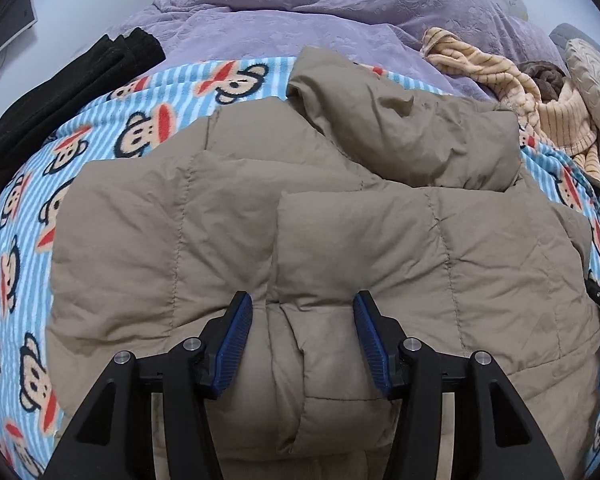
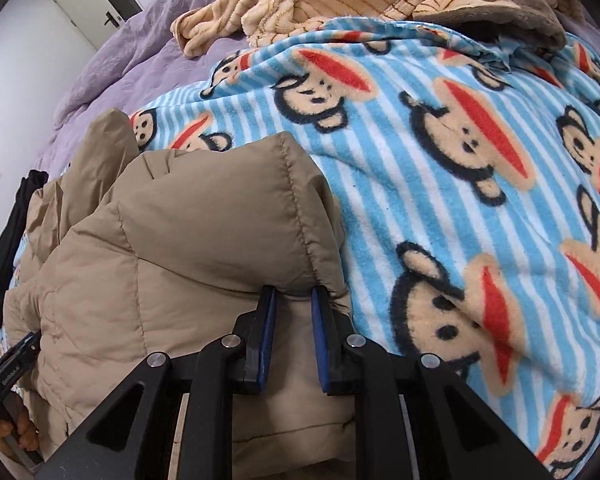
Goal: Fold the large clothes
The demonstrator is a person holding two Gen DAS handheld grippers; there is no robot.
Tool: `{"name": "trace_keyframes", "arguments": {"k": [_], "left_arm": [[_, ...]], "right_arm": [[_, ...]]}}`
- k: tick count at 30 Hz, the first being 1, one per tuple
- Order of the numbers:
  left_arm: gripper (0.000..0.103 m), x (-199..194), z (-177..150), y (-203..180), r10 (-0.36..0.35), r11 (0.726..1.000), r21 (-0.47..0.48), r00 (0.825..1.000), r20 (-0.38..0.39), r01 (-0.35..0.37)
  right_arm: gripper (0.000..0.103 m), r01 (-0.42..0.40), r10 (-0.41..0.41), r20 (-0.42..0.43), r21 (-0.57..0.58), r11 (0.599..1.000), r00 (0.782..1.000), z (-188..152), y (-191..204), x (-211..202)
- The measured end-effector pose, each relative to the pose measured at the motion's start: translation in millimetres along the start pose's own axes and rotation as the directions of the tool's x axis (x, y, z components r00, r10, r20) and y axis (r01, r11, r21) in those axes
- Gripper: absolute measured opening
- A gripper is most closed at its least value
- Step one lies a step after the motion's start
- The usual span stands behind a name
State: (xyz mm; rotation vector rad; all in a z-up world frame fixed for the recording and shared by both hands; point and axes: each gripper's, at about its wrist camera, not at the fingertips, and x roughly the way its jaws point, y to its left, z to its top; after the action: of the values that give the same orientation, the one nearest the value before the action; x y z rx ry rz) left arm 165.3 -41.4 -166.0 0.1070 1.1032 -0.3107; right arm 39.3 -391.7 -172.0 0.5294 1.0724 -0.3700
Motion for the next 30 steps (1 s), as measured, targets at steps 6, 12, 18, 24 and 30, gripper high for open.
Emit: {"name": "trace_keyframes", "arguments": {"k": [6, 12, 18, 24, 30], "left_arm": [[0.055, -26, -23, 11, 0.022, 1.0, 0.021, 1.0, 0.001, -0.022], [0.055, -35, -35, 21, 0.065, 0.998, -0.004, 0.998, -0.022, -0.065], [0.055, -59, -47, 22, 0.072, 0.997, 0.007, 0.996, -0.059, -0.072], [0.055, -87, -69, 20, 0.068, 0.997, -0.018, 0.992, -0.111, -0.07], [0.103, -113, -91, 14, 0.084, 0.995, -0.036, 0.986, -0.145, -0.09]], "right_arm": [[0.03, 0.055, -0.054, 0.027, -0.046, 0.997, 0.998, -20, 0, -38], [0.045, 0.096, -0.096, -0.009, -0.036, 0.995, 0.995, -50, -14, -60], [0.047, 0.075, -0.073, -0.059, 0.034, 0.997, 0.996, -68, -23, -82], [0.052, 0.022, -0.011, -0.115, 0.102, 0.995, 0.993, -91, -26, -104], [0.059, -0.003, 0.025, -0.161, 0.135, 0.991, 0.987, -112, -23, -123]]}}
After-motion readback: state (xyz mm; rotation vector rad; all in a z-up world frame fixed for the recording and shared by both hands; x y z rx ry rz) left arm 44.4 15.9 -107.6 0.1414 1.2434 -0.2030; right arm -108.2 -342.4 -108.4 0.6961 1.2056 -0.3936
